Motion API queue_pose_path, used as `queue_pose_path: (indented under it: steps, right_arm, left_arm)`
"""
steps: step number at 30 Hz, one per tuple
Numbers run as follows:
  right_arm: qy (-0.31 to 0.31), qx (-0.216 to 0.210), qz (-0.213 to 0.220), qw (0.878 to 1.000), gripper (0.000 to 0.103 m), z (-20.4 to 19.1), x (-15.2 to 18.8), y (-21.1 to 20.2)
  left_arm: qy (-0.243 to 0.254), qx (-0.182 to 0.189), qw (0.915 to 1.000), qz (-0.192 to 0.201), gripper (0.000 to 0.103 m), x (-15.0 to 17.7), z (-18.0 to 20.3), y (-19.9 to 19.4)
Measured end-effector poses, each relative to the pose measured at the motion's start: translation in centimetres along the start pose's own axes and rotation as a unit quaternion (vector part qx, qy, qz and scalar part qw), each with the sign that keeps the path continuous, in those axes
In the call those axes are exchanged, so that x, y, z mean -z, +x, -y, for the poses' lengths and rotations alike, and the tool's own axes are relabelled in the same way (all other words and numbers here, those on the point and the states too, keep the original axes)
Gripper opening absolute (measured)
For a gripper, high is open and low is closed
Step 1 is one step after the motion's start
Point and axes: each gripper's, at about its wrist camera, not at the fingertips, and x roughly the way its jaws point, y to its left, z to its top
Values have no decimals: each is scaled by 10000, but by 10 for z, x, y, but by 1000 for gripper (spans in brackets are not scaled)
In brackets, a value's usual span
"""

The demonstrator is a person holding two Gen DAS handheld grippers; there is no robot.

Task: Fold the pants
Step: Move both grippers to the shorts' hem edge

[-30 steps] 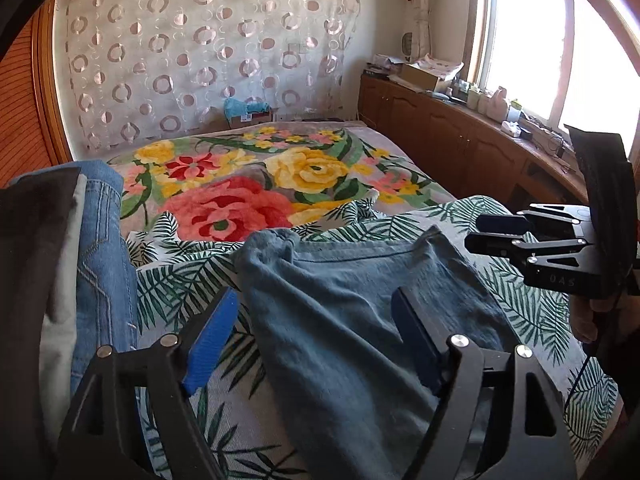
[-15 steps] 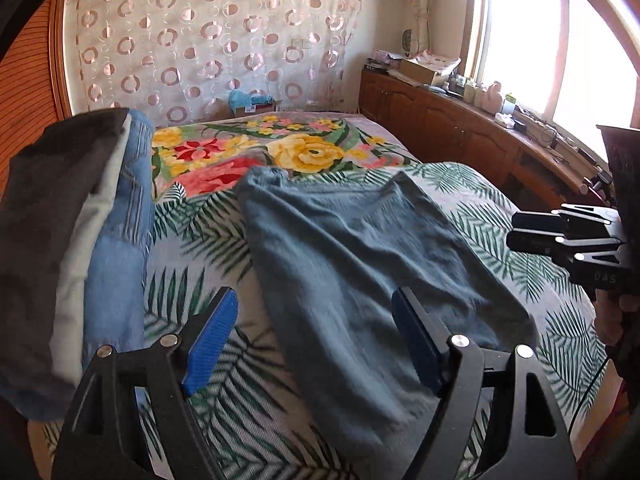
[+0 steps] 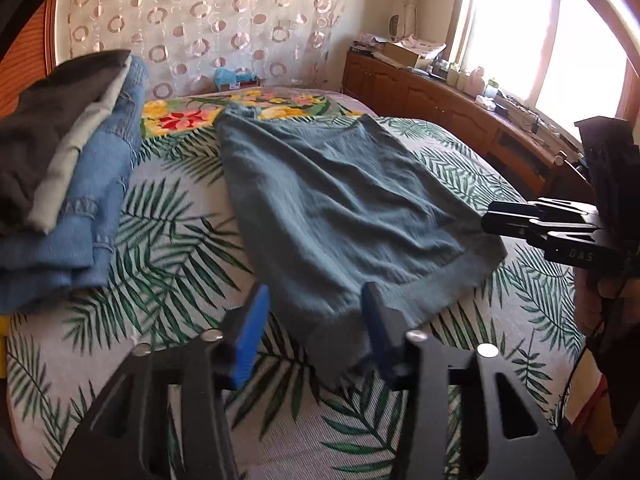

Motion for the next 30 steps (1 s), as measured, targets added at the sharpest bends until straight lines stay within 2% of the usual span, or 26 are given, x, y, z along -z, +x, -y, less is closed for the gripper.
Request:
queue_pose_path:
  steps: [2, 14, 25, 30]
  right_arm:
    - [71, -62, -15, 10000, 38, 2, 7, 0]
    - [283, -115, -91, 9995, 38, -3, 26, 7]
    - [327, -166, -76, 9993, 38, -8, 25, 14]
    - [209, -17, -37, 9998, 38, -15, 29, 15]
  left_arm:
    - [-47, 17, 10000, 23, 42, 4, 2, -1]
    - [-307, -54, 9995, -90, 41, 28, 4, 0]
    - [-276, -77, 9996, -72, 41, 32, 8, -1]
    - [-335, -50, 9994, -63, 41, 29, 8, 1]
